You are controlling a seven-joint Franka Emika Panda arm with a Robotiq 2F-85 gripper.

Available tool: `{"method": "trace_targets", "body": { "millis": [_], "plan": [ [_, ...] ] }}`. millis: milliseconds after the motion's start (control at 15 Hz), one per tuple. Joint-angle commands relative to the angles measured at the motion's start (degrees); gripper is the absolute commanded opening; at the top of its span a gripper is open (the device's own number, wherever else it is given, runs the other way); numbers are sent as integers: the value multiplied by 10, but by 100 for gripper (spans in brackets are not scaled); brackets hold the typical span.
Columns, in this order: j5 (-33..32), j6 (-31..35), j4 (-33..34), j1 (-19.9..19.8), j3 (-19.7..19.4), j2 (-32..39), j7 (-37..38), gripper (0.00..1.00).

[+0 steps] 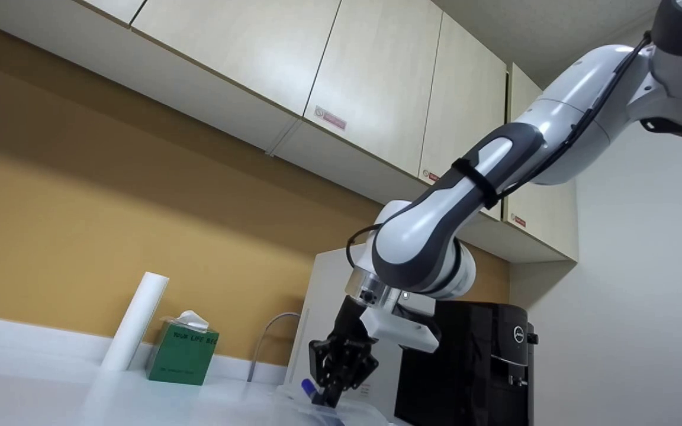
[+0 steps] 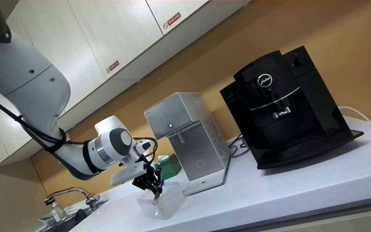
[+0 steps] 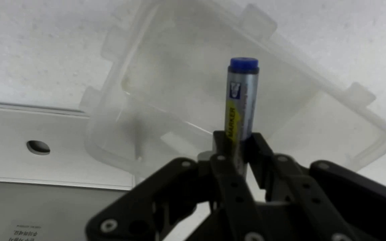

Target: Put the marker in the bowl

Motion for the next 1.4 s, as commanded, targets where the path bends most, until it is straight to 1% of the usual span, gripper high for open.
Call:
{"method": "trace_targets", "body": {
  "millis": [0, 267, 333, 400, 467, 533, 800, 933, 1000, 1133, 1200, 1333],
  "plan": [
    [25, 5, -24, -10, 14, -15, -34, 5],
    [41, -1, -31, -13, 20, -16, -55, 5],
    [45, -3, -32, -14, 20, -16, -59, 17],
    [48, -4, -32, -14, 20, -16, -63, 46],
    [49, -4, -33, -15, 21, -17, -65, 47],
    [50, -4, -33, -15, 21, -17, -67, 53],
    [45, -7, -29, -13, 18, -22, -62, 82],
    [21, -10, -23, -5, 8, -30, -30, 94],
    [3, -8, -20, -2, 3, -36, -15, 99],
    [-32, -14, -12, 0, 0, -51, -2, 100],
    [-38, -20, -8, -1, 4, -60, 4, 100],
    [-27, -34, 1, -4, 15, -73, -6, 100]
  ]
}}
